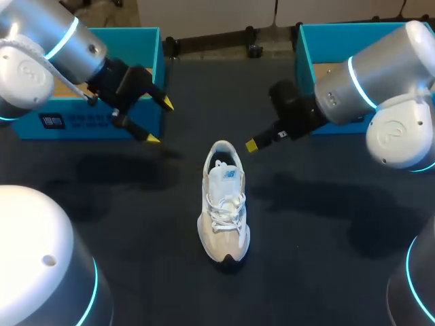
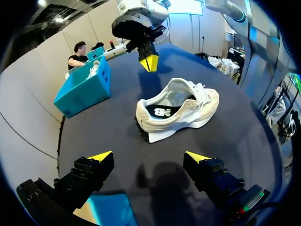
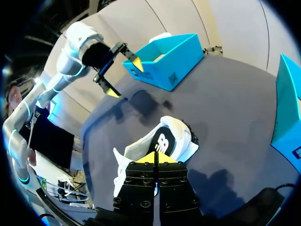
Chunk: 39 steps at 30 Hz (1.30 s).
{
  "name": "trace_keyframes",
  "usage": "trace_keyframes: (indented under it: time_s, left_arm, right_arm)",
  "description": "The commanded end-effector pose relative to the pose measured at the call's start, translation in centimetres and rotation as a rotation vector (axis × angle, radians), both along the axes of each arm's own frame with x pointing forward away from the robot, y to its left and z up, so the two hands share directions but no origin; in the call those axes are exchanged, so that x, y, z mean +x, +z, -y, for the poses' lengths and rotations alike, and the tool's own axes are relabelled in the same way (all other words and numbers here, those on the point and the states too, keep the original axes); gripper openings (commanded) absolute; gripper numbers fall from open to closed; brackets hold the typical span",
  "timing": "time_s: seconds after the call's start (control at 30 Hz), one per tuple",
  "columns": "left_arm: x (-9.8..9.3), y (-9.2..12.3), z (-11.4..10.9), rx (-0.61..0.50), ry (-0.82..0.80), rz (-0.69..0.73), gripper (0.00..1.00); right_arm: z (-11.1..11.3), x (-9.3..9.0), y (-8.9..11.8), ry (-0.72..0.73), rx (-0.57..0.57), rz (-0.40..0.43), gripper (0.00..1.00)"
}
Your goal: Take the shoe out of the shoebox, open the shoe tongue, remove and reinsert the insole, then place the shoe into the shoebox
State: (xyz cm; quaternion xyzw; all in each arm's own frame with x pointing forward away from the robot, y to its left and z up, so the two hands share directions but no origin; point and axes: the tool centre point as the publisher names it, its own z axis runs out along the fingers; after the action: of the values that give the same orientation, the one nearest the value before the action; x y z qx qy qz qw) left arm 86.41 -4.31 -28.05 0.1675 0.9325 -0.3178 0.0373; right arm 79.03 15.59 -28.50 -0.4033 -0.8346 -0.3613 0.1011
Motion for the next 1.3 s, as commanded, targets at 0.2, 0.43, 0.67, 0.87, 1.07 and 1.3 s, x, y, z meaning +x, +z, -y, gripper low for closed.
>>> trace_keyframes:
  time_s: [0.2, 0.43, 0.67, 0.87, 1.07, 1.3]
  left_arm:
    - [-0.9, 2.4, -2.4, 0.005, 0.023, 0.041, 1.0]
    - [-0.7, 2.8, -4.1, 0.018, 0.036, 0.047, 1.0]
    - [-0.3, 3.4, -5.6, 0.023, 0.074, 0.058, 1.0]
    - [0.4, 3.6, -6.4, 0.032, 0.099, 0.063, 1.0]
    - [0.9, 3.7, -7.0, 0.039, 0.127, 0.068, 1.0]
    - [0.9, 3.7, -7.0, 0.039, 0.127, 0.068, 1.0]
  right_arm:
    - [-1.1, 0.1, -0.4, -0.033, -0.117, -0.012, 0.0]
    - [-1.9, 0.3, -0.8, -0.106, -0.204, -0.011, 0.0]
    - [-2.8, 0.3, -1.0, -0.182, -0.259, 0.006, 0.0]
    - [-3.4, -0.1, -1.2, -0.274, -0.304, 0.03, 0.0]
    - [-3.6, -0.2, -1.2, -0.285, -0.314, 0.035, 0.0]
    - [-3.6, -0.2, -1.2, -0.285, -0.314, 0.035, 0.0]
